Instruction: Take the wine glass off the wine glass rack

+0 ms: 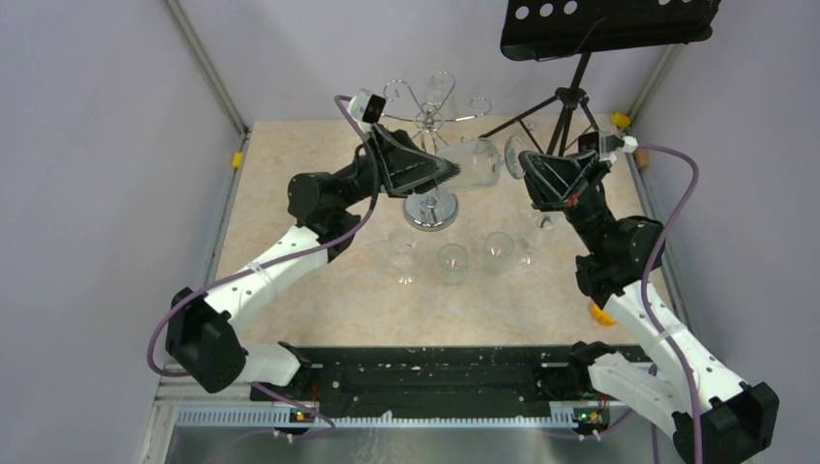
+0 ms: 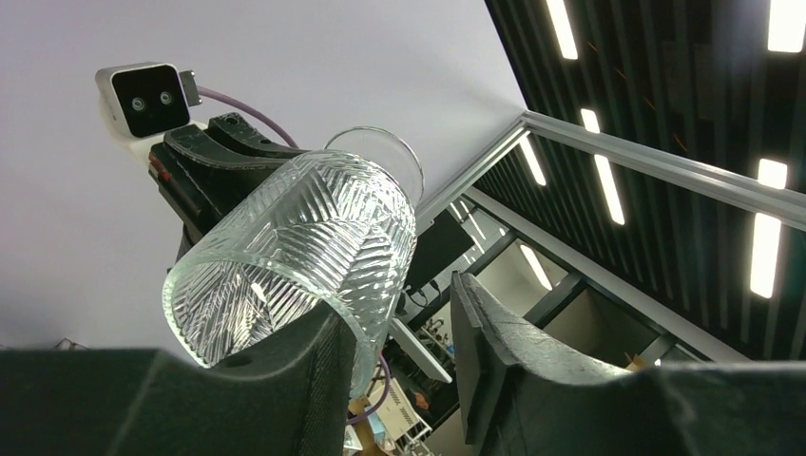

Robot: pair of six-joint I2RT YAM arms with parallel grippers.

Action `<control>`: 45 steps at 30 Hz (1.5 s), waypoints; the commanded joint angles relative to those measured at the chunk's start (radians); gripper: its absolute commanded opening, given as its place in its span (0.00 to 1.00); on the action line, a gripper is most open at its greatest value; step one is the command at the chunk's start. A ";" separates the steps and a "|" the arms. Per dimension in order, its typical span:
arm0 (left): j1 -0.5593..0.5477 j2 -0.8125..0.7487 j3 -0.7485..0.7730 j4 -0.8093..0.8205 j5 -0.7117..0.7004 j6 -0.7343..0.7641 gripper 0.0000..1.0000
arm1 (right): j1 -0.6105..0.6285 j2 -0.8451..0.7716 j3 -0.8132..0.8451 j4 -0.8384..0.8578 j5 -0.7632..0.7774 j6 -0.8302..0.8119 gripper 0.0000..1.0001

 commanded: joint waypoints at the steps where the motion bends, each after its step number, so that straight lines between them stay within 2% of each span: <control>1: -0.017 -0.066 0.055 0.100 0.034 -0.007 0.40 | 0.003 0.014 -0.008 0.052 0.041 -0.018 0.00; 6: -0.017 -0.074 0.051 0.072 0.043 0.006 0.18 | 0.001 0.030 -0.018 0.071 0.041 -0.006 0.00; 8: -0.017 -0.079 0.051 0.059 0.044 0.023 0.04 | 0.002 0.027 -0.025 0.070 0.046 -0.006 0.00; 9: -0.017 -0.081 0.051 0.054 0.046 0.034 0.00 | 0.001 0.024 -0.027 0.064 0.049 -0.010 0.00; 10: -0.017 -0.086 0.050 0.047 0.050 0.045 0.00 | 0.001 0.019 -0.027 0.050 0.053 -0.019 0.00; 11: -0.017 -0.091 0.050 0.037 0.052 0.059 0.00 | 0.001 0.014 -0.026 0.033 0.056 -0.028 0.04; 13: -0.016 -0.107 0.053 -0.006 0.054 0.106 0.00 | 0.001 0.002 -0.025 -0.005 0.066 -0.058 0.23; 16: -0.013 -0.140 0.087 -0.183 0.061 0.239 0.00 | 0.001 -0.046 -0.013 -0.128 0.087 -0.152 0.51; 20: -0.008 -0.202 0.181 -0.577 0.012 0.567 0.00 | 0.001 -0.117 0.046 -0.393 0.151 -0.366 0.71; 21: -0.006 -0.218 0.207 -0.679 -0.029 0.651 0.00 | 0.001 -0.134 0.059 -0.456 0.176 -0.412 0.73; 26: -0.004 -0.289 0.299 -1.127 -0.301 1.008 0.00 | 0.002 -0.220 0.081 -0.661 0.318 -0.596 0.76; 31: -0.005 -0.351 0.311 -1.357 -0.655 1.207 0.00 | 0.001 -0.262 0.086 -0.736 0.375 -0.689 0.74; 33: -0.004 -0.366 0.316 -1.436 -0.796 1.251 0.00 | 0.001 -0.274 0.094 -0.771 0.389 -0.731 0.72; 39: -0.005 -0.391 0.330 -1.728 -1.069 1.309 0.00 | 0.001 -0.329 0.100 -0.892 0.464 -0.811 0.72; 45: -0.004 -0.377 0.263 -1.876 -1.123 1.286 0.00 | 0.001 -0.400 0.073 -0.963 0.540 -0.848 0.71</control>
